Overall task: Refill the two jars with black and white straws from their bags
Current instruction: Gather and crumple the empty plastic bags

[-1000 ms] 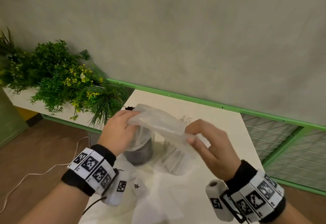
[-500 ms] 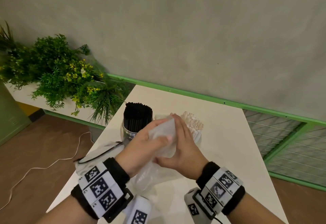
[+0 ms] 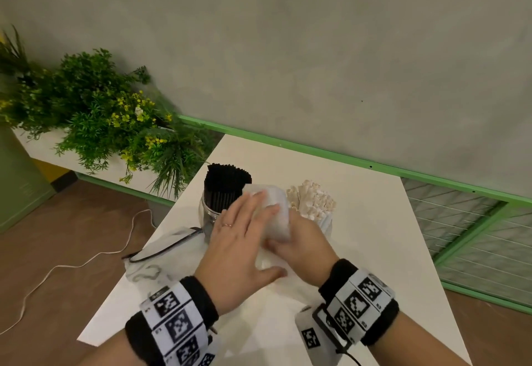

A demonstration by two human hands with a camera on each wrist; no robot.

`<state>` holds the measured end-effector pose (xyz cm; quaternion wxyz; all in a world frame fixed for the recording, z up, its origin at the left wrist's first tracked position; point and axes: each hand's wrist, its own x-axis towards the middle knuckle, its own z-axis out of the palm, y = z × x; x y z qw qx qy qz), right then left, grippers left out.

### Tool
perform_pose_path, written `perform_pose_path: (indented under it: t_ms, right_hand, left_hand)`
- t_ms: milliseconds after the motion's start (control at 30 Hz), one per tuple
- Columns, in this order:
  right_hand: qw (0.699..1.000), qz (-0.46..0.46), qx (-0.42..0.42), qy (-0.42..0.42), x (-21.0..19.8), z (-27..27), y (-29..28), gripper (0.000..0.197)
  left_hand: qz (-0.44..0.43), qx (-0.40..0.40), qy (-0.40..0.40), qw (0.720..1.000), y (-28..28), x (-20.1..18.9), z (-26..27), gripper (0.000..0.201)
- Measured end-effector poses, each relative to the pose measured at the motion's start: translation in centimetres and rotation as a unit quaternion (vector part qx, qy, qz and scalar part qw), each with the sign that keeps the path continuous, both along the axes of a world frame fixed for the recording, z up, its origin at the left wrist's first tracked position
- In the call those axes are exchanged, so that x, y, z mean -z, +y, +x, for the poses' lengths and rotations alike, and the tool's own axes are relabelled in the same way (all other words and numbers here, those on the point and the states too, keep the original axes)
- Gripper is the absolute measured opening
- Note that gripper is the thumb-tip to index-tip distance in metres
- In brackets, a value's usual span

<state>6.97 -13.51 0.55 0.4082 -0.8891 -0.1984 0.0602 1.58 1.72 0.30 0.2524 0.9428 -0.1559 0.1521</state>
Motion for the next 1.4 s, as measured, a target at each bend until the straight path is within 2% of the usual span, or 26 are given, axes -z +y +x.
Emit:
perform_pose_path:
  t_ms: [67, 133, 200, 267, 333, 367, 400, 467, 533, 633, 700, 767, 833, 900, 967, 1033, 1100, 1167, 1200, 1233, 1300, 1333, 1367, 1400]
  right_hand:
    - [0.998, -0.005, -0.056, -0.004, -0.7, -1.2, 0.8, 0.033]
    - [0.995, 0.029, -0.091, -0.003, -1.3, -1.7, 1.1, 0.021]
    - [0.992, 0.057, -0.111, 0.013, -1.9, -1.8, 1.3, 0.019]
    - [0.992, 0.049, -0.11, -0.026, -2.1, -1.6, 1.4, 0.025]
    - [0.99, 0.038, -0.058, -0.122, -2.1, -1.3, 1.1, 0.026]
    - [0.987, 0.048, -0.017, -0.153, -2.2, -1.2, 0.7, 0.027]
    - [0.987, 0.061, 0.015, -0.148, -2.3, -1.4, 0.4, 0.028]
    - [0.996, 0.077, 0.022, -0.027, -2.5, -1.9, 0.2, 0.043]
    - [0.991, 0.094, -0.001, 0.098, -2.3, -2.5, 0.6, 0.071]
    - [0.981, 0.156, 0.013, 0.117, -1.8, -2.1, 1.4, 0.095]
    - [0.985, 0.139, 0.028, 0.1, -1.4, -1.3, 1.5, 0.105]
    - [0.984, 0.147, 0.012, 0.1, -1.1, -0.8, 1.3, 0.094]
    - [0.964, 0.233, -0.001, 0.131, -1.0, -0.8, 1.1, 0.068]
    - [0.948, 0.291, 0.021, 0.13, -0.9, -1.1, 1.3, 0.054]
    - [0.952, 0.288, 0.068, 0.076, -1.1, -1.1, 1.3, 0.049]
    - [0.956, 0.263, 0.129, 0.003, -1.0, -0.4, 1.0, 0.039]
    - [0.95, 0.242, 0.185, -0.074, -0.9, 0.7, 0.2, 0.033]
    - [0.939, 0.231, 0.201, -0.157, -0.9, 1.3, -0.4, 0.034]
    - [0.935, 0.228, 0.193, -0.192, -0.8, 1.3, -0.3, 0.035]
    - [0.934, 0.227, 0.176, -0.213, -0.8, 1.0, 0.0, 0.035]
    - [0.939, 0.23, 0.125, -0.224, -0.5, 0.0, 1.0, 0.033]
    - [0.942, 0.234, 0.09, -0.221, -0.3, -0.7, 1.5, 0.034]
    - [0.946, 0.245, 0.054, -0.204, 0.0, -1.3, 1.9, 0.034]
    - [0.95, 0.262, 0.025, -0.167, 0.3, -2.0, 2.3, 0.031]
  left_hand:
    - [-0.025, -0.005, 0.07, 0.997, 0.5, 1.1, 0.4, 0.106]
    - [-0.076, 0.005, 0.094, 0.993, 1.2, 1.1, 0.9, 0.106]
    - [-0.078, -0.005, 0.093, 0.993, 1.7, 0.6, 1.1, 0.087]
    - [-0.102, -0.041, 0.095, 0.989, 2.2, 0.4, 1.4, 0.063]
    - [-0.167, -0.109, 0.111, 0.974, 2.9, 0.7, 1.9, 0.044]
    - [-0.207, -0.148, 0.116, 0.96, 3.2, 0.9, 2.1, 0.041]
    - [-0.239, -0.178, 0.116, 0.948, 3.4, 1.1, 2.2, 0.041]
    - [-0.261, -0.196, 0.106, 0.939, 3.5, 1.2, 2.2, 0.043]
    - [-0.263, -0.165, 0.106, 0.945, 2.8, 1.0, 1.9, 0.046]
    - [-0.265, -0.091, 0.104, 0.954, 1.2, 0.8, 1.2, 0.044]
    - [-0.271, -0.058, 0.112, 0.954, 0.7, 0.4, 1.0, 0.041]
    - [-0.277, -0.029, 0.129, 0.952, 0.5, 0.0, 0.9, 0.038]
    - [-0.268, -0.008, 0.151, 0.951, 0.4, -0.4, 1.0, 0.038]
    - [-0.25, 0.0, 0.168, 0.953, 0.4, -0.5, 1.2, 0.049]
    - [-0.217, -0.012, 0.162, 0.963, 0.7, -0.2, 1.3, 0.074]
    - [-0.157, -0.065, 0.102, 0.98, 1.4, 0.3, 0.9, 0.089]
    - [-0.125, -0.115, 0.063, 0.984, 2.5, 0.1, 0.2, 0.079]
    - [-0.144, -0.086, 0.137, 0.976, 3.3, -0.3, -0.4, 0.067]
    - [-0.177, -0.047, 0.209, 0.961, 3.4, -0.5, -0.6, 0.07]
    - [-0.236, -0.007, 0.286, 0.929, 3.2, -0.8, -0.7, 0.076]
    - [-0.415, 0.031, 0.379, 0.827, 2.0, -1.3, -0.8, 0.089]
    - [-0.488, 0.03, 0.388, 0.781, 1.4, -1.4, -0.6, 0.093]
    - [-0.533, 0.029, 0.377, 0.757, 1.0, -1.7, -0.2, 0.095]
    - [-0.561, 0.028, 0.36, 0.745, 0.6, -1.9, 0.1, 0.095]
